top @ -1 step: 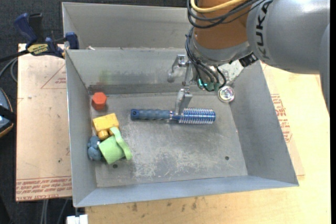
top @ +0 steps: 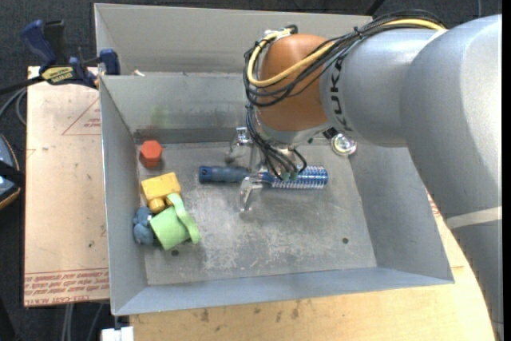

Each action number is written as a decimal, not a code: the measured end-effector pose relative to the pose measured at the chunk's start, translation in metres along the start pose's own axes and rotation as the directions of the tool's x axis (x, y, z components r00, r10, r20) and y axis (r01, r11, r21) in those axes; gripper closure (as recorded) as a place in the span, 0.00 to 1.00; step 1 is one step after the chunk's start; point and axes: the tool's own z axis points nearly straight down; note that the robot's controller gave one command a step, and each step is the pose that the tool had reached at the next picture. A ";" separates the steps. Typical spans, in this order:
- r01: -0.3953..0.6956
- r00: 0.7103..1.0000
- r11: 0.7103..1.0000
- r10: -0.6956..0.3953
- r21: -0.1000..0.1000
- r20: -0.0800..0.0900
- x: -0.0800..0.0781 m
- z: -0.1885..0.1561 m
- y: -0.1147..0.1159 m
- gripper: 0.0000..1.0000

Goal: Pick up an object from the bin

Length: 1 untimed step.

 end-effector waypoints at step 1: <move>0.000 1.000 1.000 0.000 -0.001 -0.006 0.001 0.002 0.000 1.00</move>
Offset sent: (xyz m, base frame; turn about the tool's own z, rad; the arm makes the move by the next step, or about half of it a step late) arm 0.0000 0.0000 0.0000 0.0000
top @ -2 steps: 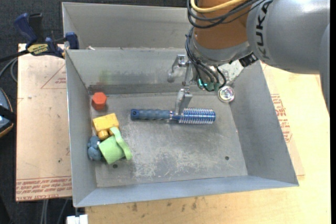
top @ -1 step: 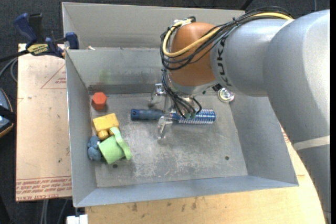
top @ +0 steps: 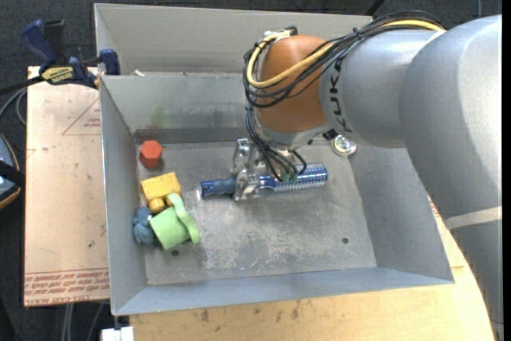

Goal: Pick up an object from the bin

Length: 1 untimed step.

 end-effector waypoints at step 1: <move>0.003 1.000 1.000 -0.003 0.001 0.007 -0.020 -0.138 0.011 1.00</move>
Offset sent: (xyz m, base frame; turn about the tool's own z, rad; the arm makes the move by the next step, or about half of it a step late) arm 0.0156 0.0125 0.1333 -0.0020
